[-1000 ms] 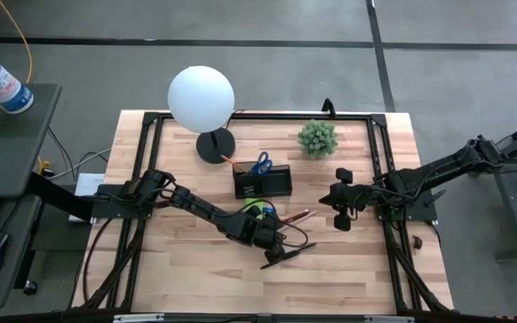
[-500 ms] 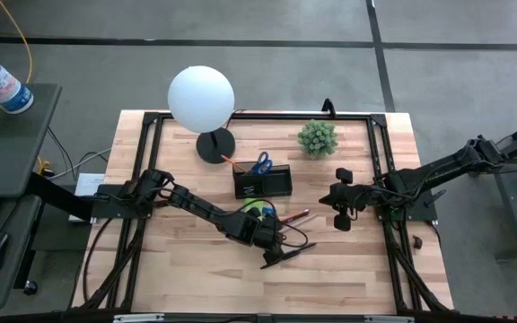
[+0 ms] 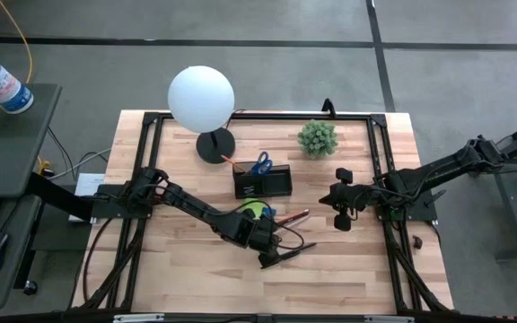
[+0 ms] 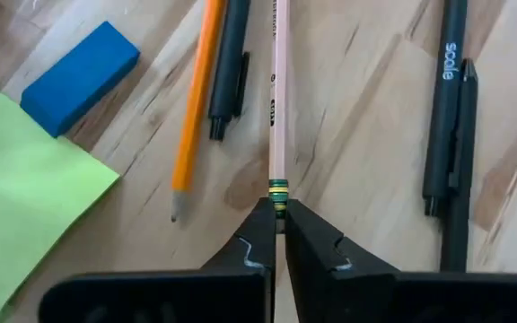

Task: Pick and place office supplies into organizer
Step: Put the pink pencil into the top left side of the desk organizer

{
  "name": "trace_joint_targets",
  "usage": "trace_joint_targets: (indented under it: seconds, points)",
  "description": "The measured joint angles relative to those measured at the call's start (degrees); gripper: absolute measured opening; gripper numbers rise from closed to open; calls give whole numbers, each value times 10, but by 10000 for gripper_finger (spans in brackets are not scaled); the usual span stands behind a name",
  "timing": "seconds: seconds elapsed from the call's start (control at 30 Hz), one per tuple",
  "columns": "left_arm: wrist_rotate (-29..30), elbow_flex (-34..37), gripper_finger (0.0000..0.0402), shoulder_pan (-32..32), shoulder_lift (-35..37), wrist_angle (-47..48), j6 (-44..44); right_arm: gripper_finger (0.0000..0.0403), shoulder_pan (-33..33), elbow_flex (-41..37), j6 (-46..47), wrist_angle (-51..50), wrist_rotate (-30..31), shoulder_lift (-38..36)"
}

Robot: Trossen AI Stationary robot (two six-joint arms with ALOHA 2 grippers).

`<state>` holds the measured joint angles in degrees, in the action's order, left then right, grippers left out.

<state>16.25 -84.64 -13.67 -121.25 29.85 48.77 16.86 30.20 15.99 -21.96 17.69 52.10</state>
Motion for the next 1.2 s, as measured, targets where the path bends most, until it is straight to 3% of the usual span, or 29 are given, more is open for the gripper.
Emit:
trace_joint_targets:
  seconds: [0.47, 0.8, 1.2]
  points:
    - [50, -1, 1, -12, 58, 29, 5, 0, 0, 0, 0, -6, 13, -5]
    - [87, -2, 1, -38, 99, 33, 17, 0, -1, 0, -2, -50, 44, -48]
    - [156, -95, 1, -64, 114, 179, 41, 0, -1, 0, 0, -58, 48, -61]
